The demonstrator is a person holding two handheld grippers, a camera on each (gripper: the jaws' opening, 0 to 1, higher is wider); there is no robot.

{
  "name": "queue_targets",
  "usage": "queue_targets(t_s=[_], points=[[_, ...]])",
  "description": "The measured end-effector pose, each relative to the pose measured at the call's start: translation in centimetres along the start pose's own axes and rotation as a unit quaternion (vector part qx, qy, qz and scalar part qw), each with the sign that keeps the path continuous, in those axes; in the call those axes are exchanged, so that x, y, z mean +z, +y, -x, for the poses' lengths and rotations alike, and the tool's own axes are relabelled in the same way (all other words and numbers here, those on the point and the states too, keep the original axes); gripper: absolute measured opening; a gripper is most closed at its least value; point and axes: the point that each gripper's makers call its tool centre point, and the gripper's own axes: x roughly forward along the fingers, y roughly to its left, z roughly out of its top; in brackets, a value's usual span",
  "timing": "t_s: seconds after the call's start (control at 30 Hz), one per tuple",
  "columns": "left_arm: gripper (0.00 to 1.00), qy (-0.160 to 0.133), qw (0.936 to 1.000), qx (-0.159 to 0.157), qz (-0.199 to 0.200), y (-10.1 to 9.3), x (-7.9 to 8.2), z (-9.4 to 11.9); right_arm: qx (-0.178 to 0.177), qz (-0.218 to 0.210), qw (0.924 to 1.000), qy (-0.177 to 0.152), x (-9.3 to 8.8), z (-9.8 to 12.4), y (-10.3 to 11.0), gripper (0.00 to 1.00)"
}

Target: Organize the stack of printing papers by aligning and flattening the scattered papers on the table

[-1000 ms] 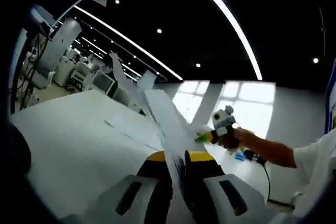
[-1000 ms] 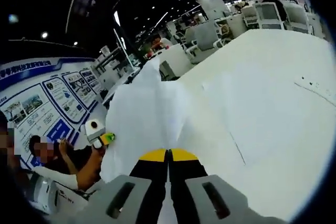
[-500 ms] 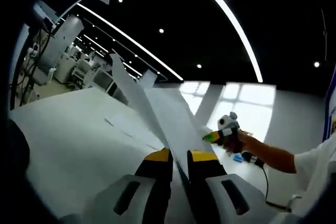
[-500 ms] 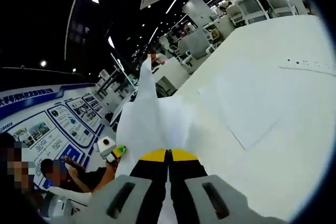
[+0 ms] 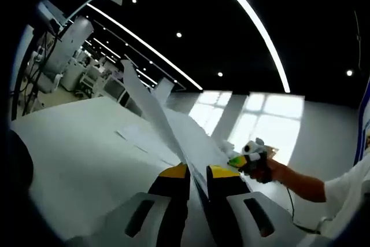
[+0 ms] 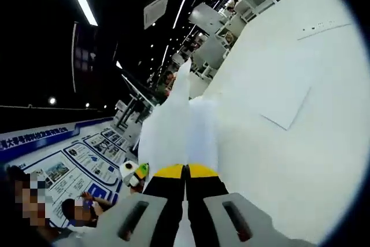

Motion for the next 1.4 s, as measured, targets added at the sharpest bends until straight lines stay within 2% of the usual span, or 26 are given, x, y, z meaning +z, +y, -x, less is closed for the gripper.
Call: queue_targets(t_s=[0.1, 0.17, 0.3, 0.47, 0.5, 0.63, 0.93, 1.03, 1.07, 1.17, 1.3, 1.4], points=[[0.16, -0.003, 0.9999, -0.008, 0.010, -0.2, 0.1, 0.1, -0.008, 0.018, 0.9998, 0.006, -0.3, 0.0, -0.3, 0.00], [0.16, -0.006, 0.9997, -0.011, 0.019, -0.2, 0.3, 0.1, -0.001, 0.023, 0.9997, 0.005, 0.0, 0.3, -0.2, 0.00], [0.17, -0.005, 0.9994, -0.015, 0.030, -0.2, 0.4, -0.1, -0.006, 0.041, 0.9991, -0.003, -0.4, 0.5, 0.5, 0.00], [0.17, -0.005, 0.9993, -0.013, 0.033, -0.1, 0.4, -0.1, -0.005, 0.054, 0.9985, -0.007, -1.2, -0.3, 1.4, 0.00], [0.17, -0.005, 0.9994, -0.013, 0.033, -0.1, 0.4, -0.1, -0.010, 0.067, 0.9977, -0.008, -1.5, -0.7, 1.4, 0.00], [0.18, -0.008, 0.9993, -0.009, 0.034, -0.1, 0.5, 0.0, -0.001, 0.047, 0.9988, -0.015, -2.0, -1.3, 1.6, 0.00], [0.18, -0.009, 0.9992, -0.006, 0.039, 0.2, 0.6, -0.1, 0.007, 0.053, 0.9984, -0.019, -2.5, -2.3, 2.5, 0.00], [0.14, -0.010, 0.9992, -0.007, 0.038, 0.3, 0.7, -0.1, 0.005, 0.050, 0.9986, -0.015, -2.9, -2.3, 2.0, 0.00], [0.10, -0.007, 0.9997, -0.006, 0.023, 0.2, 0.5, 0.0, 0.004, 0.052, 0.9985, -0.016, -3.0, -2.3, 1.9, 0.00], [0.07, -0.006, 0.9999, -0.007, 0.008, 0.0, 0.4, 0.0, 0.002, 0.080, 0.9966, -0.018, -3.1, -2.1, 1.4, 0.00], [0.06, 0.000, 1.0000, -0.008, -0.005, 0.1, 0.2, 0.0, -0.001, 0.110, 0.9937, -0.022, -3.1, -2.3, 1.1, 0.20], [0.06, -0.004, 0.9996, -0.018, -0.023, -0.7, 0.1, 0.2, -0.008, 0.149, 0.9883, -0.034, -2.2, -2.4, 0.6, 0.29]])
